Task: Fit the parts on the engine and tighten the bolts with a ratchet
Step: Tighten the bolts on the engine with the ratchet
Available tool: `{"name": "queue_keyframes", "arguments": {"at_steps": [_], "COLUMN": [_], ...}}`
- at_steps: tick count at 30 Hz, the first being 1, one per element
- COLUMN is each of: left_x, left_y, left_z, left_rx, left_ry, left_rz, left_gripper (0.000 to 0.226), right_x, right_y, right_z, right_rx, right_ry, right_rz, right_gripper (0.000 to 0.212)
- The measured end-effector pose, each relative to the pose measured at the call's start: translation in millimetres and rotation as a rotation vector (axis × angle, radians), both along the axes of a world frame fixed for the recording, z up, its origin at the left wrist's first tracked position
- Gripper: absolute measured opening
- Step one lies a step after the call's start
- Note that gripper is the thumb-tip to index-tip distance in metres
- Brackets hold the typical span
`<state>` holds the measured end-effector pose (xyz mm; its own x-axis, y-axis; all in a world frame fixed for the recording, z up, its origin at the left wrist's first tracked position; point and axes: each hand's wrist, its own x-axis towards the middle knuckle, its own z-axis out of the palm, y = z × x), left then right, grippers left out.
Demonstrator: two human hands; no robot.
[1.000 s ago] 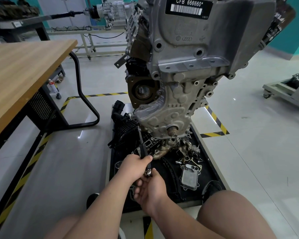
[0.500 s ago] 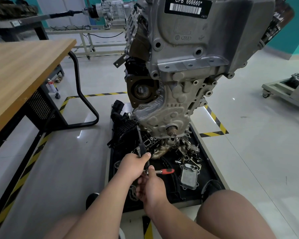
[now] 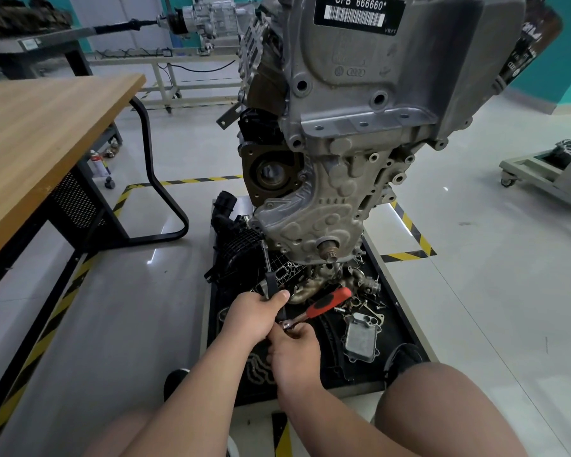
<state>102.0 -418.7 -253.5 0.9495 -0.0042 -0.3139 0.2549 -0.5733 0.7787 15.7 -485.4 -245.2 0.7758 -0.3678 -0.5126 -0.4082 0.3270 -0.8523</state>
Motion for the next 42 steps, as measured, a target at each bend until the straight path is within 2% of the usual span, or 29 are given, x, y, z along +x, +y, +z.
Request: {"name": "queue_keyframes", "arguments": {"at_steps": [6,13,20,25,30,34,42], "left_x": [-1.0,-1.5,0.3,0.0,0.5,-0.3,-1.2], "left_y": [-1.0,-2.3,-0.8,-0.5,1.0,0.4,-1.0], "left_z": [3.6,2.5,0.2,-0.9,-2.6,-2.6,-1.3], "left_rx": [0.003,0.023,0.006,-0.002,0.034,0.060,0.071], "left_ry": [0.033,0.046,0.077,0.101,0.061,0.027,-0.013], "left_rz": [-0.009,-0.040,-0.047,-0.036,-0.044,-0.047,-0.044], "left_gripper": [0.055,0.053,0.048,0.058,0.048,0.052,0.058], "right_x": [-1.8,2.1,4.8,6.0,5.9,6.5,1.9], "right_y": [-0.7,0.1,0.9,1.3,2.5,2.1,0.7], "right_z": [-0.1,1.9,5.5,6.9,5.8,4.2,1.5], "right_rx": [0.160,0.414,0.627,0.707,0.697,0.636,0.357], "right_ry": [0.019,0.128,0.207,0.214,0.212,0.194,0.114], "right_rz": [-0.022,-0.024,0.003,-0.006,-0.005,-0.009,-0.023], "right_gripper": [0.029,0.055,0.053,0.051,0.051,0.048,0.028]}}
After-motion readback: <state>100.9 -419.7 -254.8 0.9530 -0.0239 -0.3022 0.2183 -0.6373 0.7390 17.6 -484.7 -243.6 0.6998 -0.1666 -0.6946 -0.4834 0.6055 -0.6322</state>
